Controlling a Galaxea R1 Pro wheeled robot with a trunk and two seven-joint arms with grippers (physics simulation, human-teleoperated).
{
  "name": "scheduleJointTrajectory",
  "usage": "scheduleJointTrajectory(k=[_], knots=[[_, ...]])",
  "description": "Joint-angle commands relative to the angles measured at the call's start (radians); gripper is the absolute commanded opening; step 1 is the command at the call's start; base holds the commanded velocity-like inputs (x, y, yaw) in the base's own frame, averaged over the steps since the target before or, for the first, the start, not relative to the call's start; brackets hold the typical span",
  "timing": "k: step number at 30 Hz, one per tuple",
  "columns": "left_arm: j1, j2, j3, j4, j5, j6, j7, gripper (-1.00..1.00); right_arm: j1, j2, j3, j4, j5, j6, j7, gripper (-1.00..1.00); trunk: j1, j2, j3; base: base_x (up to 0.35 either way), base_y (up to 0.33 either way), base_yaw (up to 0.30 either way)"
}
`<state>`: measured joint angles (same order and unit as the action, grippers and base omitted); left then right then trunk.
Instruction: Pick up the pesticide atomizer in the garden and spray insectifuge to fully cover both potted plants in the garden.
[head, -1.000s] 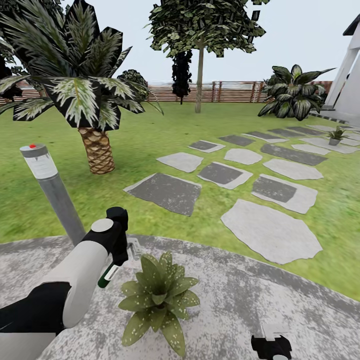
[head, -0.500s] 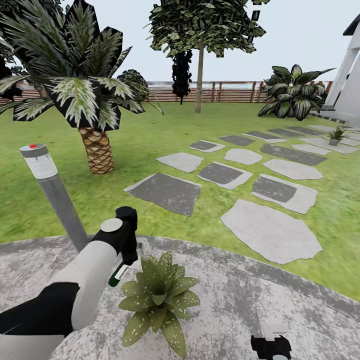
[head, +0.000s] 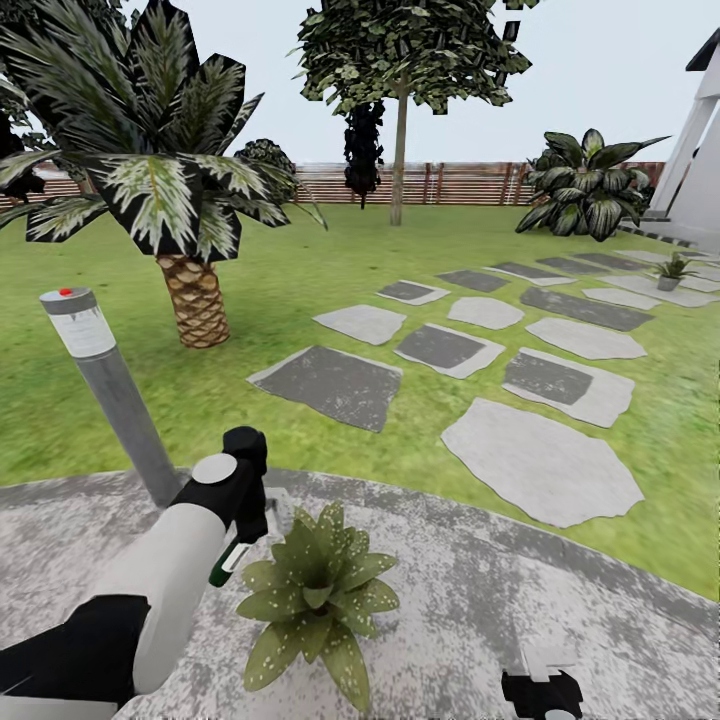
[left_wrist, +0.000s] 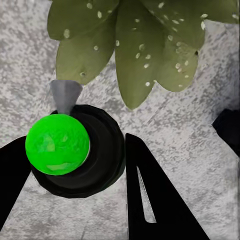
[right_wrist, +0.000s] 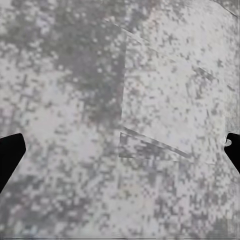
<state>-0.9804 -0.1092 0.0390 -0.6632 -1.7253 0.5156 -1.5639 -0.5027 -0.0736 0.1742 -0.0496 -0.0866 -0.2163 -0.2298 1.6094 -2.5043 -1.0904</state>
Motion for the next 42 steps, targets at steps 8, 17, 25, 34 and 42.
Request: scheduleJointTrajectory(k=[8, 17, 25, 34, 42], knots=[[0.001, 0.006, 0.006, -0.003, -0.006, 0.014, -0.007, -1.0, 0.0, 0.0, 0.008, 0.001, -0.01, -0.003, -0.003, 1.0, 0.0, 0.0, -0.001, -0.105, -0.072, 0.0], [-0.008, 0.003, 0.004, -0.001, -0.009, 0.016, -0.007, -1.0, 0.0, -0.001, 0.008, 0.001, -0.01, -0.002, -0.003, 1.0, 0.0, 0.0, -0.001, -0.246, 0.1, -0.107], [-0.026, -0.03, 0.007, 0.014, -0.01, 0.014, -0.007, -1.0, 0.0, -0.002, 0.008, 0.001, -0.009, -0.003, -0.003, 1.0, 0.0, 0.0, -0.001, -0.182, 0.199, -0.084], [-0.016, -0.038, 0.022, 0.014, 0.018, 0.021, -0.007, -1.0, 0.0, -0.003, 0.008, 0.001, -0.008, -0.003, -0.004, 1.0, 0.0, 0.0, -0.001, -0.008, 0.01, -0.001], [-0.018, -0.033, 0.039, 0.014, 0.072, 0.021, -0.007, -1.0, 0.0, -0.002, 0.008, -0.001, -0.01, -0.004, -0.003, 1.0, 0.0, 0.0, -0.001, 0.0, 0.0, -0.001]])
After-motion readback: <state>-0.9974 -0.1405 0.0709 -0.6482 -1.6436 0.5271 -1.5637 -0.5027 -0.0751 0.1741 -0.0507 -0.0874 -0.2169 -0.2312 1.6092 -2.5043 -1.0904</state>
